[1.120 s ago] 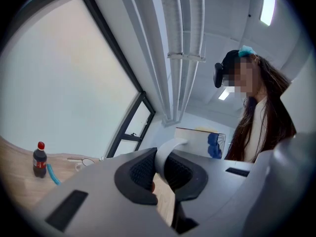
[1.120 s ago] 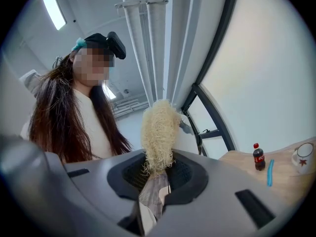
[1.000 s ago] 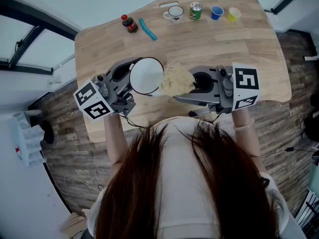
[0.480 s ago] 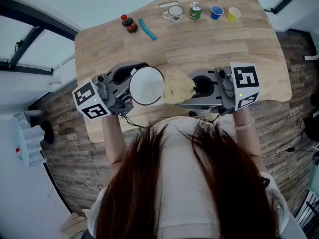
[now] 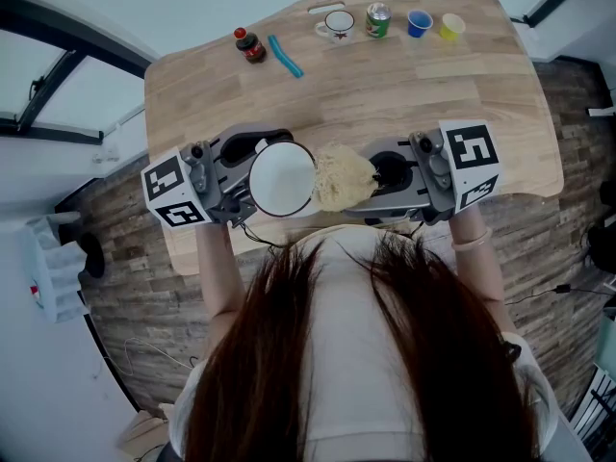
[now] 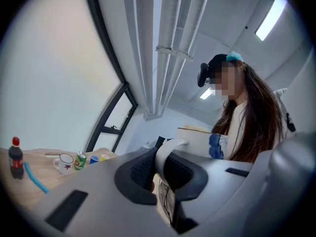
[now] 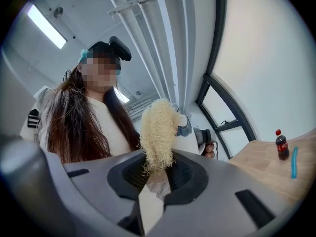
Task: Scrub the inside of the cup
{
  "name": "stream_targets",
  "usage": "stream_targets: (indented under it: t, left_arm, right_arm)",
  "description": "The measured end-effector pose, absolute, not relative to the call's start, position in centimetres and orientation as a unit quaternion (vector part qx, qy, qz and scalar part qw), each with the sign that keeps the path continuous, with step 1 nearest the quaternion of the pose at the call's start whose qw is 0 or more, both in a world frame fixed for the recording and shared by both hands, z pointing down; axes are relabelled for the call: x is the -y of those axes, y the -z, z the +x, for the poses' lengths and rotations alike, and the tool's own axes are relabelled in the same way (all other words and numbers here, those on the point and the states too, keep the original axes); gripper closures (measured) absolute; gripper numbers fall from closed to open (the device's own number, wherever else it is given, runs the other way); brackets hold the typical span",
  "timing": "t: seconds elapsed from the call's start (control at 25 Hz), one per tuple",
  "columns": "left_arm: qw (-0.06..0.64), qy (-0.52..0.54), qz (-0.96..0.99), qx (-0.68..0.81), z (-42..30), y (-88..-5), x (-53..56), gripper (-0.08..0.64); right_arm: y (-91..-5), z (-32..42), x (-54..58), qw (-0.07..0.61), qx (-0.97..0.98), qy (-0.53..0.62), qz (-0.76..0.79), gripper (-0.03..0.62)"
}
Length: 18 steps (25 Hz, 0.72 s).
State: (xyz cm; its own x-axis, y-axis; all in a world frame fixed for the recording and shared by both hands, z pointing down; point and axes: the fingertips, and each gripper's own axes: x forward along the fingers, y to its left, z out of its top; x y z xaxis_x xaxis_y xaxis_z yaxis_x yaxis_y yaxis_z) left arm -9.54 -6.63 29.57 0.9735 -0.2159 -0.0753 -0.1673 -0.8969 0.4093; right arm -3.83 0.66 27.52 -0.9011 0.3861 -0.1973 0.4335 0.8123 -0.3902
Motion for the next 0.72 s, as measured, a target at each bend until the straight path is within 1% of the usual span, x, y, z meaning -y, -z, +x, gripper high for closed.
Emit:
stream_targets:
  t: [0.72]
  left_arm:
    - [0.189, 0.058, 0.979, 0.044, -8.3, -28.2, 5.3, 0.535]
  right_arm:
    - [-26.6, -3.3, -1.7, 0.075, -0.927, 0.242, 0.278, 0.512]
